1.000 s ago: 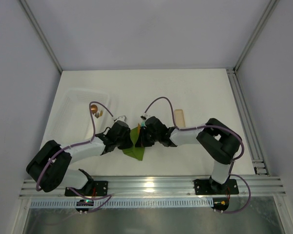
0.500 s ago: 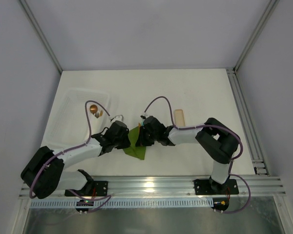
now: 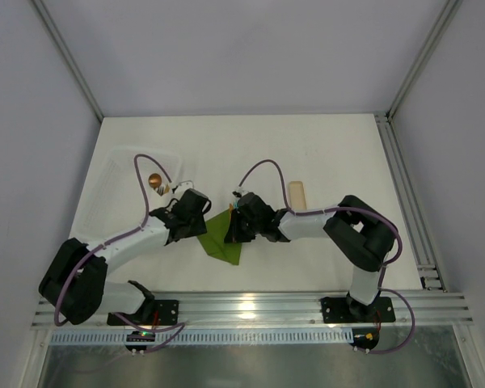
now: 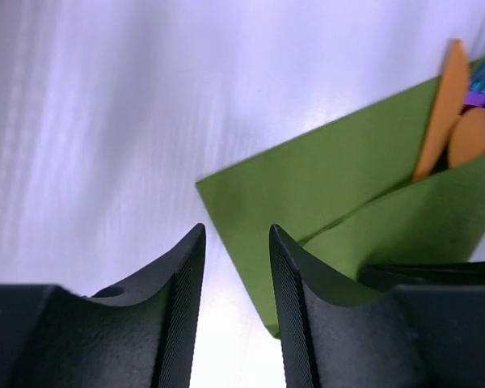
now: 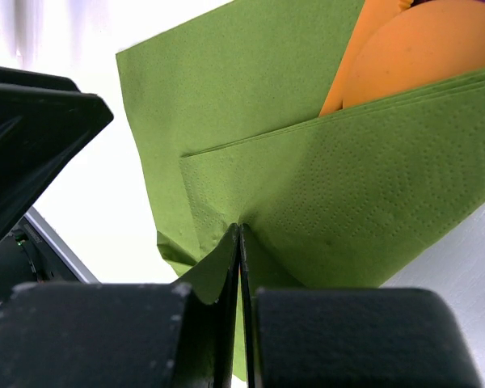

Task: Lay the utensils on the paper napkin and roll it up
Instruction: Roll the napkin at the center of the board.

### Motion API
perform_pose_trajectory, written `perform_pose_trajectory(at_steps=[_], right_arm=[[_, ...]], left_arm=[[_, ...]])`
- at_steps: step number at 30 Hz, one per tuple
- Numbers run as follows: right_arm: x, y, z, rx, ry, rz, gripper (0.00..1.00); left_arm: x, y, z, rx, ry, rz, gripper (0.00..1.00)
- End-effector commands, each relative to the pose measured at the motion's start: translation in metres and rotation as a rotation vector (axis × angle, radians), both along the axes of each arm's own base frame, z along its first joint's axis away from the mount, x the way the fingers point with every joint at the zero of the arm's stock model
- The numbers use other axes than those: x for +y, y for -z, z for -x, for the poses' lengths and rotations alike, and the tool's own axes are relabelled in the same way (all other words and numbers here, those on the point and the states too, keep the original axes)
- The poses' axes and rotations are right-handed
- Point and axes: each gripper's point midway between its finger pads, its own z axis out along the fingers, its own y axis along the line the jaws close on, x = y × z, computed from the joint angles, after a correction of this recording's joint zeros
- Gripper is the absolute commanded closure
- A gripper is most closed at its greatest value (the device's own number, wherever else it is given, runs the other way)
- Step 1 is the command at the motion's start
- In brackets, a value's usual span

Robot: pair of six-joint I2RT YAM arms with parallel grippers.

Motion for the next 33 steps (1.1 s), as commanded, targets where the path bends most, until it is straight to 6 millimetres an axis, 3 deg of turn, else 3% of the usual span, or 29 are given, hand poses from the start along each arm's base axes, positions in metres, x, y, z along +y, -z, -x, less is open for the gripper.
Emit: perform_pose_trajectory(at_steps=[1,21,29,33], right_arm=[[-0.012,0.010,0.004,-0.010,-0.001,0.055,0.96],[-0.012,0.012,0.007,-0.007,-0.014,0.042,0.96],[-0.010,0.009,0.005,-0.011,-0.020,0.041,0.96],[-0.011,0.010,0.005,-0.010,-0.021,0.047,0.96]], left_arm=[[0.010,-0.001,-0.008,-0.002,-0.032,-0.045,0.62],[0.013,0.021,-0.026,0.014,-0.058,-0.034,0.61],[0.006,0.037,-0.023,0.046,-0.056,0.001,0.76],[0.007,0.035,-0.022,0.039,-0.059,0.003,0.87]])
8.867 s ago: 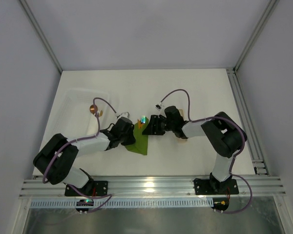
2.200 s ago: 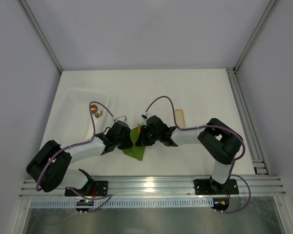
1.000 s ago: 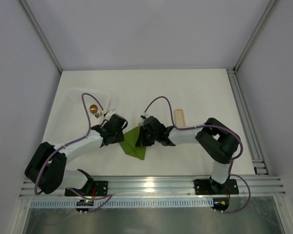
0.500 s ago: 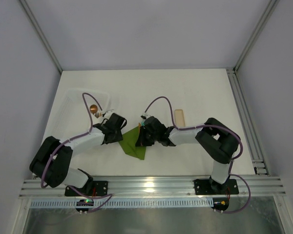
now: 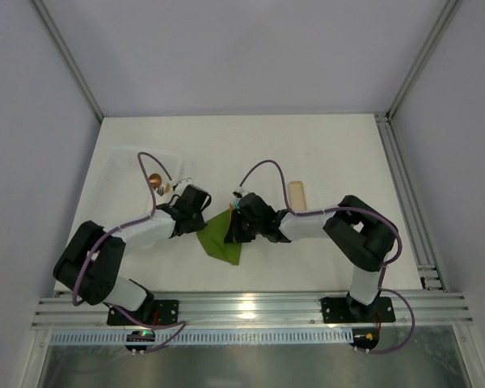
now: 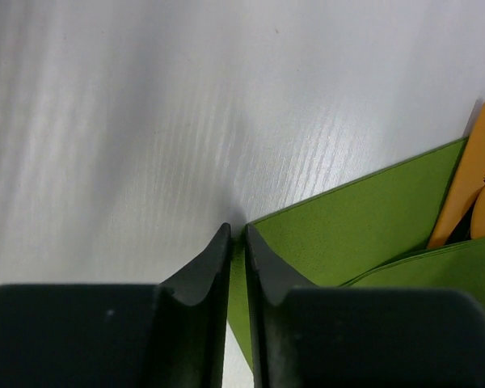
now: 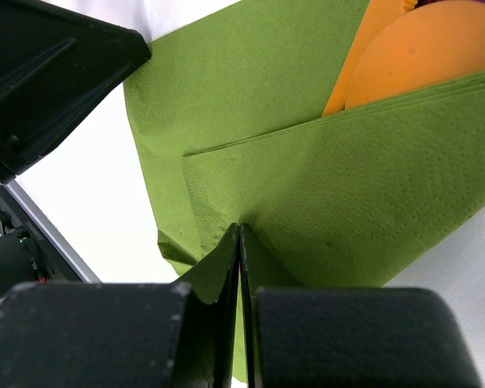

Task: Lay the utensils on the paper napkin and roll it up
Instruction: Roll the napkin at the center of the board.

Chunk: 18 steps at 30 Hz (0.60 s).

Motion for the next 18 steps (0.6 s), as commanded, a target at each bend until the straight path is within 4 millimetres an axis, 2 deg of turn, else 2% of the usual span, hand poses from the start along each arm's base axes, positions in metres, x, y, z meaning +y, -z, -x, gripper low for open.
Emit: perform_pose_trajectory(at_steps=[1,3,6,13,18], right_arm=[[-0.012,0.010,0.004,-0.006,-0.009,0.064,0.97],[-0.011,0.009,0.003,-0.010,-0.009,0.065,0.96],[-0.011,0.008,0.001,-0.016,-0.014,0.071,0.96],[-0.004,-0.002,-0.004,-0.036,-0.033,0.062,0.96],[-0.004,-0.002,-0.003,-0.030,-0.040,0.065,0.96]], left_arm=[[0.001,0.005,0.004,0.013,-0.008,0.014,0.89],[0.000,-0.002,0.004,-0.003,-0.008,0.031,0.96],[-0.002,-0.010,0.007,-0.016,-0.003,0.058,1.00],[-0.023,-0.022,0.020,-0.010,0.056,0.193,1.00],[-0.041,-0.031,0.028,-0.024,0.100,0.304,1.00]])
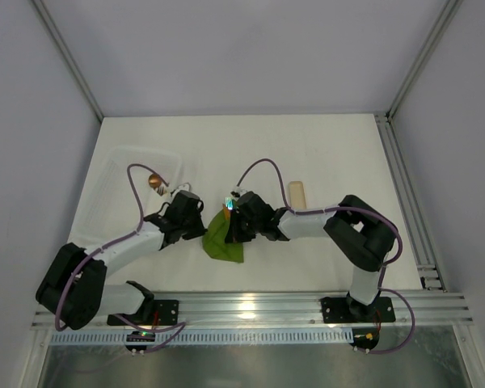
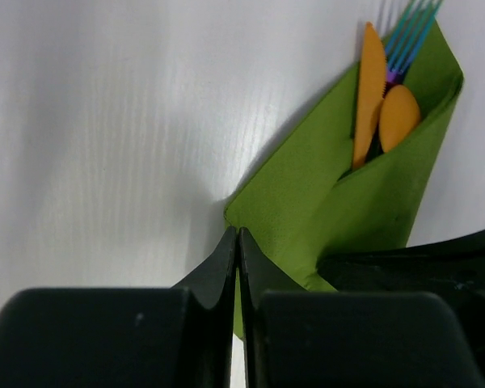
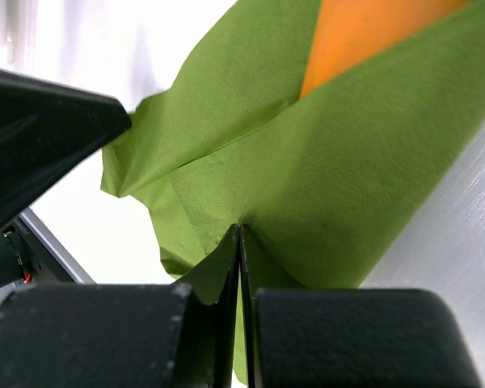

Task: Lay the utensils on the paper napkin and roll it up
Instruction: Roll the napkin at the center of the board.

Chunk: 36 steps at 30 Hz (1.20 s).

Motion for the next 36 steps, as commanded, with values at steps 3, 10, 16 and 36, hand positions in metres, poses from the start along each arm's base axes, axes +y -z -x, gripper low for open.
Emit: perform_pose_trajectory(at_steps=[3,10,16,36], right_arm=[[-0.001,0.001,-0.001,-0.010,-0.012,0.031,0.96],[-0.001,0.004,0.001,0.003,-0.010,0.023,0.96],[-0.002,0.007,0.002,0.005,-0.016,0.027,0.96],[-0.001,0.000,0.005,-0.004,-0.026,-0.001,0.96]], left_arm=[[-0.029,-0.018,0.004,-0.036,0.056,0.178,1.00],[-0.053,-0.030,0.006,-0.073,0.090,0.282,1.00],[-0.064,-0.049,0.002,-0.122,0.077,0.328,1.00],[-0.072,-0.043,-0.016,-0.141,-0.088,0.285,1.00]])
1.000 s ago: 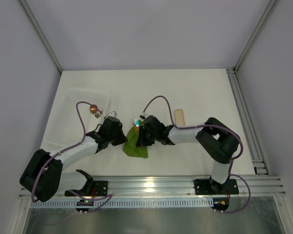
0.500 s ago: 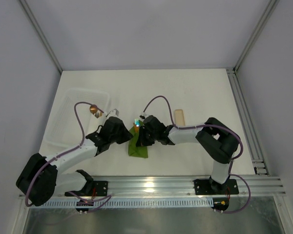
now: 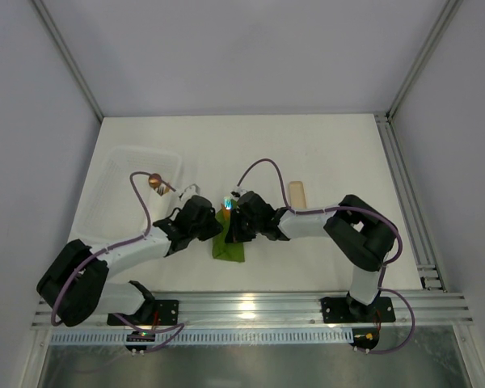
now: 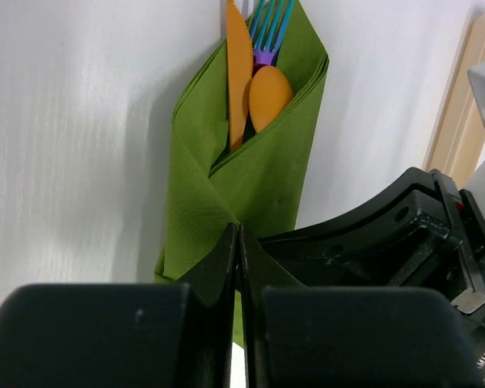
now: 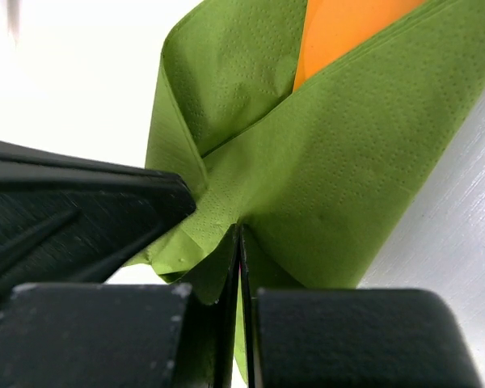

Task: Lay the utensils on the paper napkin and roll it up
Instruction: Roll the napkin at the center of the board.

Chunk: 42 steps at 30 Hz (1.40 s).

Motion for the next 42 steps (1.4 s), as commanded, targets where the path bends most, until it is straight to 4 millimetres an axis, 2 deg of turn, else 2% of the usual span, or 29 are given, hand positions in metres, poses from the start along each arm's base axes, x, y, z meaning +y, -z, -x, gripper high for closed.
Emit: perform_pose_trajectory(at_steps=[1,13,19,29,35,42], right_arm=[[-0.002,-0.002,0.002,-0.016,-0.017,0.001,0.96],[-0.004,-0.034,0.007,-0.051,-0.017,-0.055,0.96],[-0.009,-0.035,0.016,-0.045,-0.017,-0.064,0.97],[-0.003,-0.024,0.035,-0.010,-0.040,-0.079,0.96],[0.000,-0.019,0.037,-0.005,-0.044,-0.072,0.96],[-0.010,-0.002,0.036,-0.004,-0.016,-0.019,0.96]], left_arm=[[-0.015,-0.023,-0.017,-0.083,-0.027,0.042,1.00],[-0.009,-0.023,-0.010,-0.094,-0.042,0.013,1.00],[-0.008,-0.022,-0.009,-0.094,-0.041,0.005,1.00],[-0.009,-0.024,-0.010,-0.096,-0.038,0.001,1.00],[-0.012,-0.026,-0.010,-0.095,-0.031,0.008,1.00],[-0.024,-0.042,-0.010,-0.104,-0.012,0.047,1.00]])
